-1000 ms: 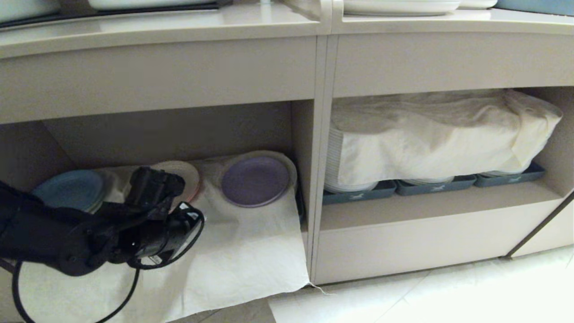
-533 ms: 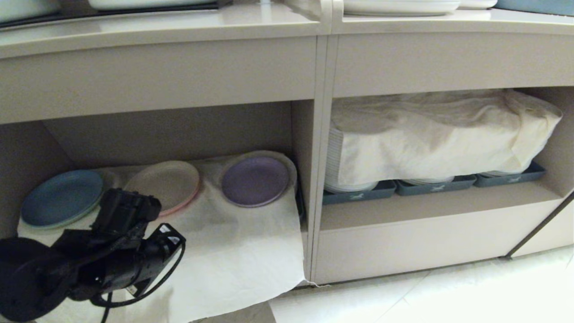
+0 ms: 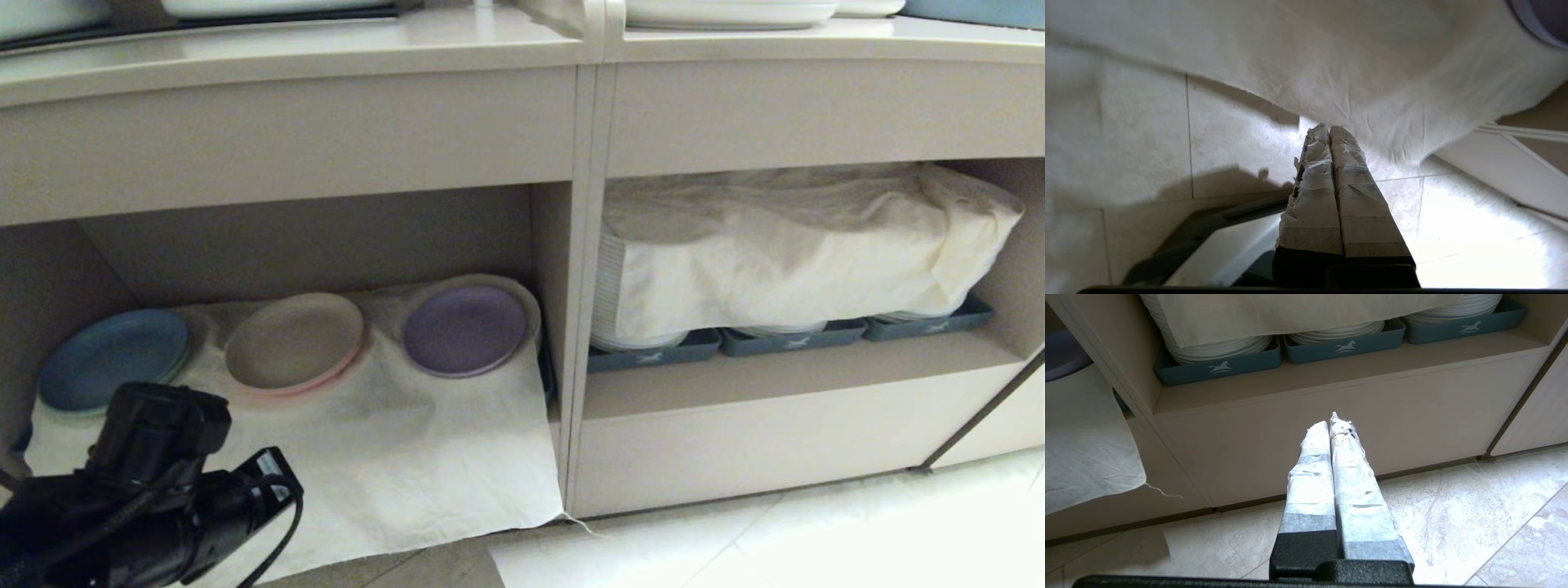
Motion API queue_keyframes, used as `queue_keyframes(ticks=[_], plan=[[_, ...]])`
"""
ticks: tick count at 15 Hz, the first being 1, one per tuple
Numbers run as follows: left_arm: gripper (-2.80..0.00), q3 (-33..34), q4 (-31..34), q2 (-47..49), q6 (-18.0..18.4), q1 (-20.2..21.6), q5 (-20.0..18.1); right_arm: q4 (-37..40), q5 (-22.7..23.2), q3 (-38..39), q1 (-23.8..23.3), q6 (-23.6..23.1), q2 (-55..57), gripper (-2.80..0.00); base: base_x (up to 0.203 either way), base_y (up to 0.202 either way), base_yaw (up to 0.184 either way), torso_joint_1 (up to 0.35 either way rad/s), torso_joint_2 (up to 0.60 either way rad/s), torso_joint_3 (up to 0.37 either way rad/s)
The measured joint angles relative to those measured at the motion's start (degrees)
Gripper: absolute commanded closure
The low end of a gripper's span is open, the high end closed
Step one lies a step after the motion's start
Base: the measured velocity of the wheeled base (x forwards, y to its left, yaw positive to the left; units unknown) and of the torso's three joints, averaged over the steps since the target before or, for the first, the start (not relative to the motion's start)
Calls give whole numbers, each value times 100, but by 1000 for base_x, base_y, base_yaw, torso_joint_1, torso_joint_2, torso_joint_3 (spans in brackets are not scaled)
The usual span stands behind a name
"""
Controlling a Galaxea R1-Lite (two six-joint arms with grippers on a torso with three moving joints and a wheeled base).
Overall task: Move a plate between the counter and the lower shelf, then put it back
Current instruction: Pick up the plate in the cupboard
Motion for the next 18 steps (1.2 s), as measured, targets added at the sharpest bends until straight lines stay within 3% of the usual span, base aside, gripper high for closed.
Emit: queue_keyframes(ticks=[6,11,15,18], plan=[[0,22,13,-150,152,-31,-31,0,0,0,0,1,0,0,0,0,0,0,0,0],[0,-170,-17,-2,108,-426,-35,-2,1,0,-2,0,0,0,0,0,0,0,0,0],[0,-362,-30,358,90,-511,-24,0,0,0,-2,0,0,0,0,0,0,0,0,0],[0,-94,-22,278,200,-542,80,0,0,0,2,1,0,0,0,0,0,0,0,0]])
